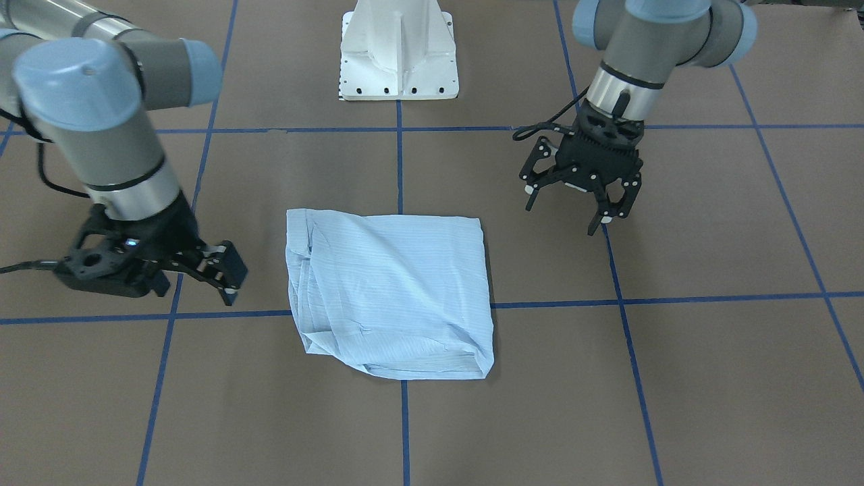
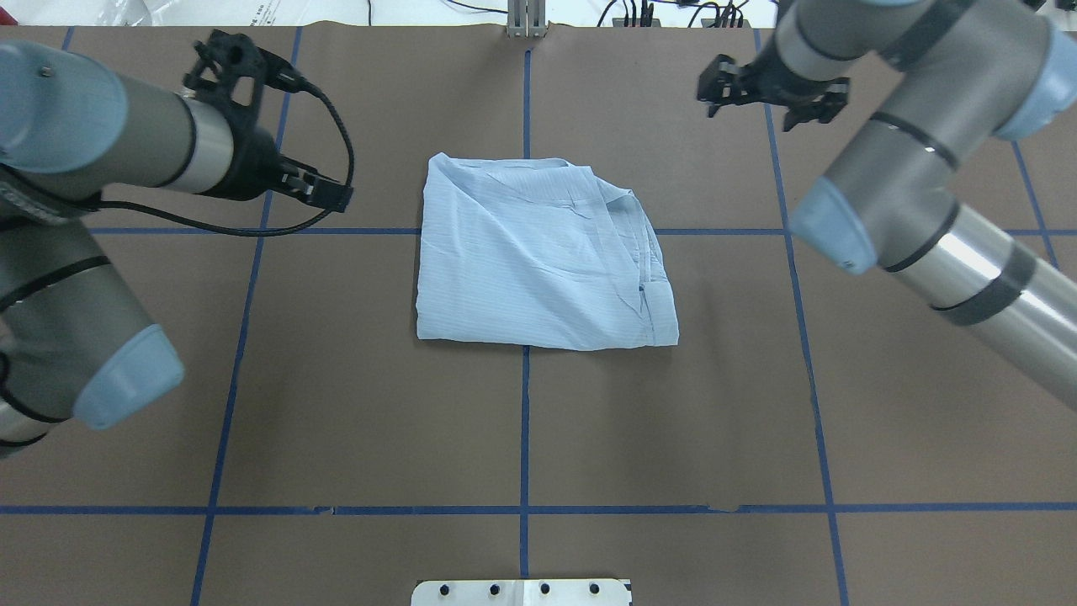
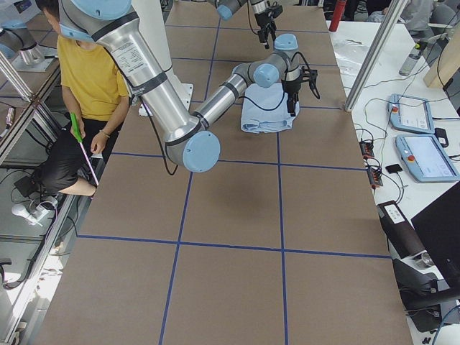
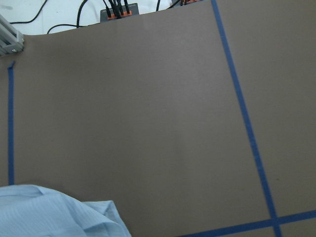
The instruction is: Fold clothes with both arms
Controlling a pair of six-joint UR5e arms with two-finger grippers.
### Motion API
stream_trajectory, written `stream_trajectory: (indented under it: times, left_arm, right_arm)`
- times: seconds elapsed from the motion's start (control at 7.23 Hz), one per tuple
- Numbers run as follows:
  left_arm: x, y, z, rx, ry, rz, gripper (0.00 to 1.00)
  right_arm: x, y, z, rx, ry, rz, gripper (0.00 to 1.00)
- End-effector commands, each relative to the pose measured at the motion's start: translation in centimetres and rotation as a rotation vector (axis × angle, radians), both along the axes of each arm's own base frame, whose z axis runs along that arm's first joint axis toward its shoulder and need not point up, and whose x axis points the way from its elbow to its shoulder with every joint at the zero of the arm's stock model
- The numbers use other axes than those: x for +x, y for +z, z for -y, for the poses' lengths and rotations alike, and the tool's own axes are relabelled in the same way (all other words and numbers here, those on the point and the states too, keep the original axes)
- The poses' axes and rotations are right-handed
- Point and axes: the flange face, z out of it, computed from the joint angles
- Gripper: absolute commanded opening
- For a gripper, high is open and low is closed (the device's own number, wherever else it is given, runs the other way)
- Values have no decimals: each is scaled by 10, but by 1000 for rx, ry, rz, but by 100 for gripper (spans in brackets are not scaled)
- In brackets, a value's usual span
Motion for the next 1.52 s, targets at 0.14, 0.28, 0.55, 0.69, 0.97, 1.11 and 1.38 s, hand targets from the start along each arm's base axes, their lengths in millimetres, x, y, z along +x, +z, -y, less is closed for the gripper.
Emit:
stream_trajectory:
  times: [0.14, 0.28, 0.55, 0.69, 0.97, 1.11, 1.38]
  left_arm:
    - [-145, 63, 9, 132, 115, 179, 100]
    - [-197, 94, 14, 162, 139, 230, 100]
    - [-275, 142, 3, 110, 106, 246, 100]
    - [-284, 172, -11, 52, 96, 261, 100]
    - [-295, 207, -4, -24, 65, 294, 100]
    - [-317, 227, -2, -68, 22, 297, 100]
    - [-329, 266, -24, -189, -8, 295, 100]
  right_arm:
    - [216, 153, -8, 116, -238, -79, 100]
    - [269, 192, -21, 135, -293, -121, 100]
    - [329, 255, -55, 121, -384, -165, 100]
    - [338, 297, -87, 44, -377, -144, 100]
    - [343, 351, -129, -59, -376, -127, 100]
    - [342, 372, -134, -103, -380, -119, 100]
    - [346, 398, -138, -156, -377, -110, 100]
